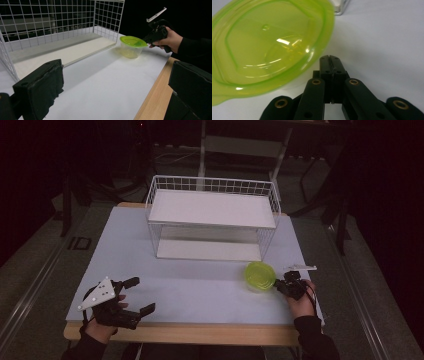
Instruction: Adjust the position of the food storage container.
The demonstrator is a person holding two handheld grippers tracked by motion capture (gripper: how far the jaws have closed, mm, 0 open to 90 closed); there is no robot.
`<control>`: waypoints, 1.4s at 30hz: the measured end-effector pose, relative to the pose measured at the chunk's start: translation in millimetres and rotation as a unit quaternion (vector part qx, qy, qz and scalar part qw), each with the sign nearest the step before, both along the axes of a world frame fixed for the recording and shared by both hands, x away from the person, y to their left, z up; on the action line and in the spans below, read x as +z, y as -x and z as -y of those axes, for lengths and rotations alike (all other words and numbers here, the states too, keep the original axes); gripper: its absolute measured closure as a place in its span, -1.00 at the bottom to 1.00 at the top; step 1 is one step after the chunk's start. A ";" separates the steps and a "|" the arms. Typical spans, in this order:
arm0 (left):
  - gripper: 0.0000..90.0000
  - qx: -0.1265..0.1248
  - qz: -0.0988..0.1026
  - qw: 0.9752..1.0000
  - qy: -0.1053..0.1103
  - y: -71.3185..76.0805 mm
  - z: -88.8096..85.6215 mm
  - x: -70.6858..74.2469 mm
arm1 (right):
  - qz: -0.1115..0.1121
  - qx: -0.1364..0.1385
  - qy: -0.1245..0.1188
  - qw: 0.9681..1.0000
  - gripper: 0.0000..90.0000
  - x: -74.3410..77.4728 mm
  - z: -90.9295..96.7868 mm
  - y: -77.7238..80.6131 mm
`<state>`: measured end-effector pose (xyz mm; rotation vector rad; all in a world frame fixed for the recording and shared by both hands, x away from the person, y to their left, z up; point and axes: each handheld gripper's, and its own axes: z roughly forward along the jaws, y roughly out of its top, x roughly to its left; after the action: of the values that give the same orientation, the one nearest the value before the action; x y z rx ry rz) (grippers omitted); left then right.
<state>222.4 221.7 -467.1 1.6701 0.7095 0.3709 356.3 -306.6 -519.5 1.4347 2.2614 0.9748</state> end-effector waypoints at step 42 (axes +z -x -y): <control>-0.99 -0.003 0.000 1.000 -0.003 0.2 -0.2 -0.2 | -0.008 0.063 0.006 0.998 1.00 -1.3 -75.6 -27.0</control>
<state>222.2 221.9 -467.4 1.6781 0.7047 0.3696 383.3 -230.9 -520.7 1.3125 2.3895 0.9873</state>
